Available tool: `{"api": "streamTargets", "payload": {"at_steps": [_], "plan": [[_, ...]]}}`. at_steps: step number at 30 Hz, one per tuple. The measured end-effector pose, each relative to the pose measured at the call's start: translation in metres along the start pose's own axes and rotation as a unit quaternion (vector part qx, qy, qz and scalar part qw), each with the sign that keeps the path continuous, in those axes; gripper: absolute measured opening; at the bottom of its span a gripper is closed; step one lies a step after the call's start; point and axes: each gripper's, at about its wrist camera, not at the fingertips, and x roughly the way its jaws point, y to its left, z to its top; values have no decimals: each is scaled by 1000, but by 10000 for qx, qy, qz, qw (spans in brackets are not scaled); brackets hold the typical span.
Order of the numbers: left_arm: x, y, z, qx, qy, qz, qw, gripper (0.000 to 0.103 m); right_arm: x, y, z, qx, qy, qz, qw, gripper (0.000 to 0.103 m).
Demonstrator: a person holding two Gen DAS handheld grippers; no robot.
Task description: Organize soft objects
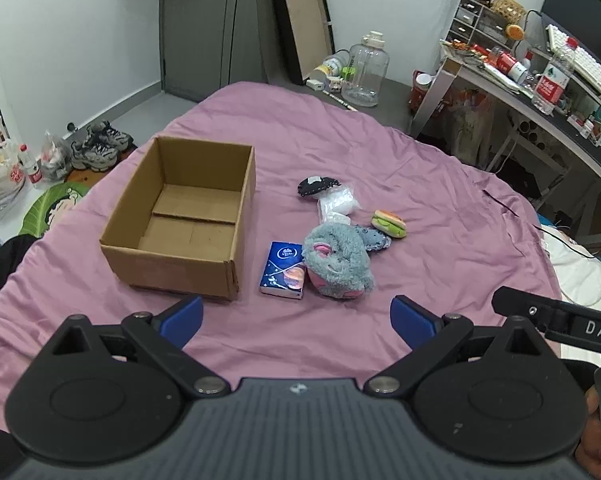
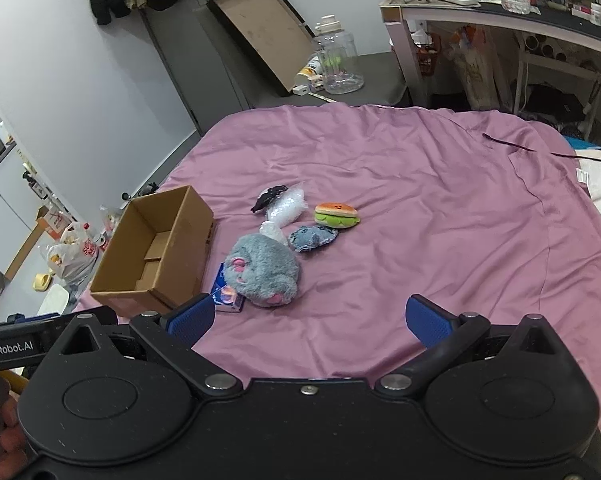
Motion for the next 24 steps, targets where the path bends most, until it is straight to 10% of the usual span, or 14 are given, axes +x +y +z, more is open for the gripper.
{"api": "streamTargets", "payload": {"at_steps": [14,24], "plan": [[52,0,10,-157,116,76,9998,99,48,-15,3,280,70,300,9991,95],[92,-3,18,-247,182,60,9995,78,90,-14,9,516,166,639,9965,84]]}}
